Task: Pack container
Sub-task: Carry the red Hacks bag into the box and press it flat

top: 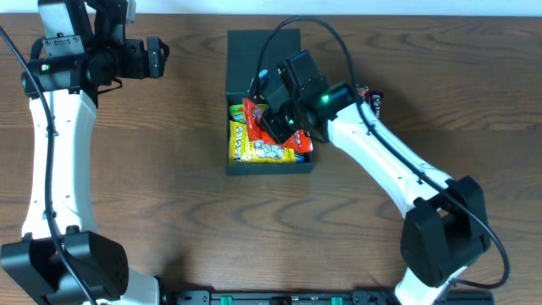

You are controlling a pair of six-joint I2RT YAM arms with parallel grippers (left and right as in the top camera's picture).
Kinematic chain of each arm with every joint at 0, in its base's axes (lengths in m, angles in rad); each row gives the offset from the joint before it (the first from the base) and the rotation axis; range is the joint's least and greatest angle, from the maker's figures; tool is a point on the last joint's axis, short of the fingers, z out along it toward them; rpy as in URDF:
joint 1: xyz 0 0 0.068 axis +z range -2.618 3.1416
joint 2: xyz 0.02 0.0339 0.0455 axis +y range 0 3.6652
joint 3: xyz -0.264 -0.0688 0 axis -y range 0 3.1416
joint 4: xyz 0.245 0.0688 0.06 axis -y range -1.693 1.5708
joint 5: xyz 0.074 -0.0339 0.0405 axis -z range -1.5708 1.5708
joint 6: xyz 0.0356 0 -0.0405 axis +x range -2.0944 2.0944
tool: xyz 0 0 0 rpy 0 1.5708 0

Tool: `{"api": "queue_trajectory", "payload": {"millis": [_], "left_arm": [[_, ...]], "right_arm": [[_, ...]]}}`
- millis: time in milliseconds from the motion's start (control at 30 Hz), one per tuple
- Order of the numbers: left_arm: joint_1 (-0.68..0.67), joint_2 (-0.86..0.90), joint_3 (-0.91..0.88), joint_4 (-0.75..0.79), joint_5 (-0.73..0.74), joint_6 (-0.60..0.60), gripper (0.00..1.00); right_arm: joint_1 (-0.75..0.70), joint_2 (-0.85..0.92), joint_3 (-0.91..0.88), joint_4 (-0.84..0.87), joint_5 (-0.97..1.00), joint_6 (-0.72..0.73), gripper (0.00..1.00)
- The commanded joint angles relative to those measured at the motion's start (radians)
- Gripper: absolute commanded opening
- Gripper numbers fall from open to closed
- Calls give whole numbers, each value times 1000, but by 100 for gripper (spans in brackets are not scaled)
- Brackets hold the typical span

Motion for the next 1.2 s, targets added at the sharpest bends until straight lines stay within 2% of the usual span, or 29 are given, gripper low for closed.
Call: {"api": "queue_trajectory", "payload": {"millis": [0,133,500,533,567,600,633,733,833,867,900,933,1000,1033,1167], "left_arm": [[4,-2,15,1,-3,21,95],[4,-2,15,0,-3,21,95],[4,-2,15,0,-2,21,95],[4,-2,15,0,-2,21,95],[4,-2,15,0,-3,21,95],[4,-2,15,0,-2,21,95],[4,-2,15,0,-3,21,95],[4,-2,15,0,-3,21,95],[4,-2,15,0,-3,21,95],[4,-2,15,0,-3,21,95],[4,-2,15,0,-3,21,95],[4,-2,15,0,-3,21,95],[4,-2,15,0,-3,21,95],[4,-2,15,1,-3,21,95],[4,-2,15,1,-3,21,95]], "right_arm": [[22,0,-42,51,18,45,1],[40,0,-103,157,18,96,1],[67,67,-130,190,17,95,1],[67,72,-130,192,9,95,8],[67,74,-130,192,2,95,22],[67,74,-129,193,-5,95,42],[67,72,-127,195,-14,95,59],[64,56,-104,193,-68,95,86],[52,12,-53,192,-153,95,90],[48,-13,-32,192,-164,95,90],[45,-36,-20,192,-165,95,83],[39,-58,-18,193,-166,95,59],[27,-80,-18,182,-165,93,5],[20,-81,-18,155,-165,73,1],[11,-23,-25,50,-98,22,1]]}}
